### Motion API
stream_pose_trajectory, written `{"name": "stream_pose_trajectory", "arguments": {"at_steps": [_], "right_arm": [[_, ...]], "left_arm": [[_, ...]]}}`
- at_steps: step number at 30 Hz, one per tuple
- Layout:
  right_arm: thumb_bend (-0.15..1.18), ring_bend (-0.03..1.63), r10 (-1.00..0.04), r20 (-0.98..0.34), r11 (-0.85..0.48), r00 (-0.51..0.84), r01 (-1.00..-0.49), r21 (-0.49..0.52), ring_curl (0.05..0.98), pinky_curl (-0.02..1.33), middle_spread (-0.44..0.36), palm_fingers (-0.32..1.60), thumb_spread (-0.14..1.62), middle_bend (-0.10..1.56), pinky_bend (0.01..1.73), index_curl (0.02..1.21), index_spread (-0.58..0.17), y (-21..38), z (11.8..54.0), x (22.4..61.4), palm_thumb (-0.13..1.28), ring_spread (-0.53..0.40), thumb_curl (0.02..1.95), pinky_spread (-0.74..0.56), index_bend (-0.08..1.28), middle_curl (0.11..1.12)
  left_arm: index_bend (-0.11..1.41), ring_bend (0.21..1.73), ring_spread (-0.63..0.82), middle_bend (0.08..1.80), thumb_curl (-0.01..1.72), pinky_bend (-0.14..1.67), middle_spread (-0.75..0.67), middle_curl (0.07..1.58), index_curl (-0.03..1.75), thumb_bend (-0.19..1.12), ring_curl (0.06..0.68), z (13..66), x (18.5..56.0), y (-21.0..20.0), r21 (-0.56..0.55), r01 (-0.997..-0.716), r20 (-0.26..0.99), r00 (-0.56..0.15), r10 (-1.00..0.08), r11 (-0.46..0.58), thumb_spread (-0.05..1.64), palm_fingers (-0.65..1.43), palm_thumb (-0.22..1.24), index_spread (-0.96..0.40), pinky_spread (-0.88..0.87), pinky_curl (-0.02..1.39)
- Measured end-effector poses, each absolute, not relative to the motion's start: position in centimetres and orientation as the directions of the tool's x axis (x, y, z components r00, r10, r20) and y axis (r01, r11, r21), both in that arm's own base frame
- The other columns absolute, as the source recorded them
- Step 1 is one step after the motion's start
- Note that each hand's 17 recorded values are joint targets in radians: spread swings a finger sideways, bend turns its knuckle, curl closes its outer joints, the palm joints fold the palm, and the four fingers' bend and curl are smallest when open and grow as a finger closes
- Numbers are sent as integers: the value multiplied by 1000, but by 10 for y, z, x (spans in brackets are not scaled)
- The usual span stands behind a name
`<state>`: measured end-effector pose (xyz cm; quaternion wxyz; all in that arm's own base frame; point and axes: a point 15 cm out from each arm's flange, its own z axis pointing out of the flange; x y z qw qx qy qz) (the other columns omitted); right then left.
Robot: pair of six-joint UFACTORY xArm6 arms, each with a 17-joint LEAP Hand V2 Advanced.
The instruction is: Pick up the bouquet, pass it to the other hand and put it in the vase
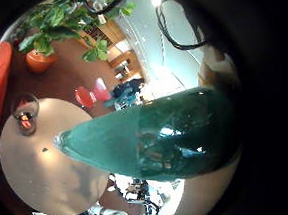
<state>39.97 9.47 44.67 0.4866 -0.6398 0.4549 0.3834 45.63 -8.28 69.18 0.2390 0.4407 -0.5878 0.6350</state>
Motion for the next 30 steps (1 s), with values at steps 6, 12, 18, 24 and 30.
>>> {"name": "stream_pose_trajectory", "arguments": {"at_steps": [6,12,18,24,30], "right_arm": [[-22,516,-176,-943,-77,282,-959,-272,260,427,47,-56,1031,232,613,348,-382,106,452,413,744,166,563,400,142,362],[-22,460,-174,-947,-45,271,-963,-267,246,390,64,-49,1030,190,578,301,-380,108,452,424,748,182,547,414,136,345],[-20,436,-167,-953,-11,251,-967,-253,241,369,73,-45,1035,180,563,274,-379,107,448,429,749,195,537,412,140,330],[-18,425,-115,-973,21,203,-978,-206,243,352,75,-34,1045,180,557,258,-368,110,436,427,764,199,530,413,145,315],[-20,420,-115,-972,22,204,-978,-207,246,341,75,-23,1045,181,552,255,-360,109,436,427,770,200,529,413,153,308]], "left_arm": [[719,1558,-388,1275,874,1083,-448,839,1221,117,578,687,473,-72,-555,-797,829,-503,-245,-240,1056,1023,1056,-725,-642,1221],[689,1551,-389,1270,900,1055,-447,834,1259,106,576,680,492,-59,-576,-767,815,-511,-274,-283,1071,1033,1056,-735,-653,1258],[662,1541,-390,1262,921,1030,-447,830,1289,96,574,666,508,-50,-572,-761,818,-502,-281,-306,1084,1045,1056,-742,-664,1287],[638,1532,-391,1254,939,1008,-448,828,1313,86,573,655,523,-41,-564,-758,824,-489,-286,-329,1093,1055,1057,-748,-675,1311],[621,1526,-392,1248,953,992,-450,827,1333,77,573,628,546,-34,-517,-783,855,-448,-262,-347,1100,1061,1059,-752,-684,1329]]}}
